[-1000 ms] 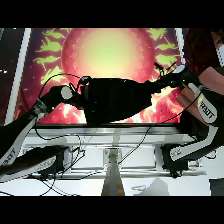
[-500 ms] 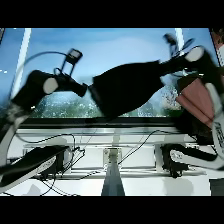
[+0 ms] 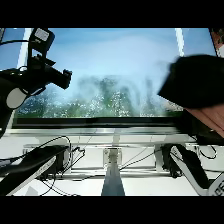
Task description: Fold the clothes and pants, and hang the long-sleeved shirts on hangers.
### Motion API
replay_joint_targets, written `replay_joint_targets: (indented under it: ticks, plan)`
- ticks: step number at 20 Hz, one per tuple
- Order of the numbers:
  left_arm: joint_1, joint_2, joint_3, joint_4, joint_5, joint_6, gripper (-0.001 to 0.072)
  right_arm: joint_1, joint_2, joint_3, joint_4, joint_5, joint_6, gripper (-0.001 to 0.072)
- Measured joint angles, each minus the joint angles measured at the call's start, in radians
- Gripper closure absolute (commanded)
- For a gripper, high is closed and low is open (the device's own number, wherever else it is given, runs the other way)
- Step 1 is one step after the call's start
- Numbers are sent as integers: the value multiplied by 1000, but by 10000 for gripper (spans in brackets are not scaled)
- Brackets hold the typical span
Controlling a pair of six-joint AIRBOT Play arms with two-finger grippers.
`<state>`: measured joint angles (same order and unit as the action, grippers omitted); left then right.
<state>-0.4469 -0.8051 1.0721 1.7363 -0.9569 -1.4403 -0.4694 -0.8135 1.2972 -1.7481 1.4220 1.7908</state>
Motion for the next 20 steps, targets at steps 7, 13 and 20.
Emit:
replay_joint_targets:
  ticks: [7,13,20]
  plan:
    - [0,6,1,9,3,0,20,-451,109,2,-166,60,181,25]
    - [0,7,1,9,3,0,20,-481,105,2,63,31,85,430]
    - [0,7,1,10,3,0,20,-18,80,2,450,-39,-271,671]
